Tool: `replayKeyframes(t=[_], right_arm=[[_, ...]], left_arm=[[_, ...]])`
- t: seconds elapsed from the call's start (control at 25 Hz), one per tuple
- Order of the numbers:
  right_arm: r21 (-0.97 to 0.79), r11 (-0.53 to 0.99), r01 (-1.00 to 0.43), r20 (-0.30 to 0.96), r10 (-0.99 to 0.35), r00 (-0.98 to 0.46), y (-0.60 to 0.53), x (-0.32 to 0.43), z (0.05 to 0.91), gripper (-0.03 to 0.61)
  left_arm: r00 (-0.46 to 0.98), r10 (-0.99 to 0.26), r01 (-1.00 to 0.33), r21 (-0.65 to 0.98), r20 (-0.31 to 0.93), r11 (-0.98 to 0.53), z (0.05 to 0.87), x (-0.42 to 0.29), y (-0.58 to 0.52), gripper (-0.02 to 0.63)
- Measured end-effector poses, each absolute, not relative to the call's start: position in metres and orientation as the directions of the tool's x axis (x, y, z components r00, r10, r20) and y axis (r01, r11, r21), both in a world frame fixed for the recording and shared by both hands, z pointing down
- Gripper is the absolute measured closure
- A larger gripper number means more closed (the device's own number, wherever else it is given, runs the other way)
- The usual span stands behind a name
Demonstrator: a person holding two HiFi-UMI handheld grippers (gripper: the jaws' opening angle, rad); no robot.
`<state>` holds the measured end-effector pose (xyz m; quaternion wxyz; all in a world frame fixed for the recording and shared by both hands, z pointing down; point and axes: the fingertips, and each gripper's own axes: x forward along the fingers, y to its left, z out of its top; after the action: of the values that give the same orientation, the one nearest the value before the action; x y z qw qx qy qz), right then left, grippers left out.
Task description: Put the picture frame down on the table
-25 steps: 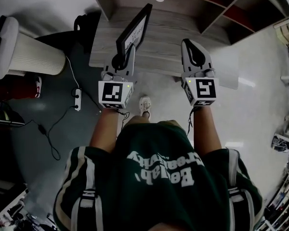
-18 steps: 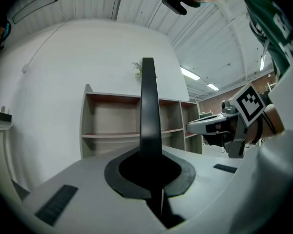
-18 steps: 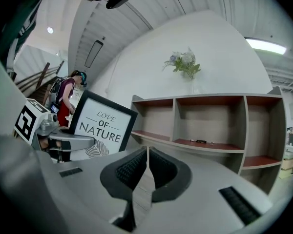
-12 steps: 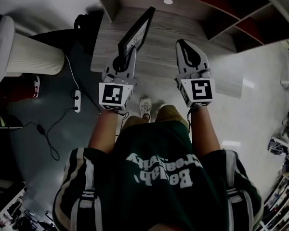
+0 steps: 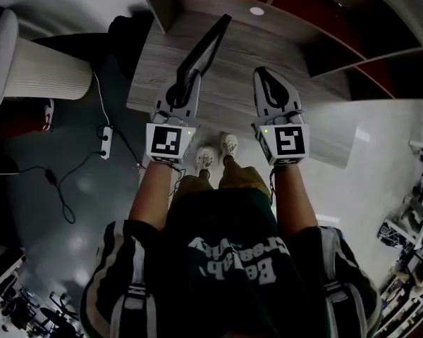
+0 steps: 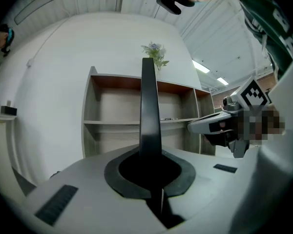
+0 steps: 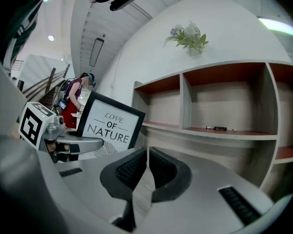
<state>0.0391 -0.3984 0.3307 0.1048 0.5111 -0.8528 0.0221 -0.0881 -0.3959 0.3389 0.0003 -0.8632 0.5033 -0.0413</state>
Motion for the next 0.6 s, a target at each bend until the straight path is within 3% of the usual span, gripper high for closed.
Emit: replayKeyframes(t=[0.6], right_arm=[[-0.011, 0.574, -0.819, 0.250, -0.791, -0.558, -0.458, 0.053, 0.430, 0.537]], left_arm=[[0.465, -0.877, -0.881, -0.039, 0.117, -0.472, 0.438, -0.056, -0.454, 0.588]])
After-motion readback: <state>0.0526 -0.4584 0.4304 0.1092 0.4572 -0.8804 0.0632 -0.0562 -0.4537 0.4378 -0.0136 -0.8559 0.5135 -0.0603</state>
